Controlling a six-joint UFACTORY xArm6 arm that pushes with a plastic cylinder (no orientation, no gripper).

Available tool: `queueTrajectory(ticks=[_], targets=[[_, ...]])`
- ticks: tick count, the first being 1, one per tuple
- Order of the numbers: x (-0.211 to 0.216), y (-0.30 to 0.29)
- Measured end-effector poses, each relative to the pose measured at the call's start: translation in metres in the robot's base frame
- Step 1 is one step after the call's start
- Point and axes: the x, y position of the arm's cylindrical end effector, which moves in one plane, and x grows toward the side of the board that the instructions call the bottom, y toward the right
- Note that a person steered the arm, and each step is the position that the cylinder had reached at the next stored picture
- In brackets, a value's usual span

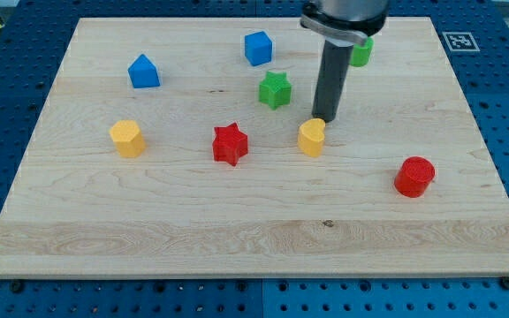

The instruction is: Push the blue triangle towards blue cube

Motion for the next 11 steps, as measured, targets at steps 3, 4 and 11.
queueTrajectory(ticks=[3, 4, 11], targets=[[-0.028, -0.188], [-0.036, -0.235], [-0.098, -0.277]])
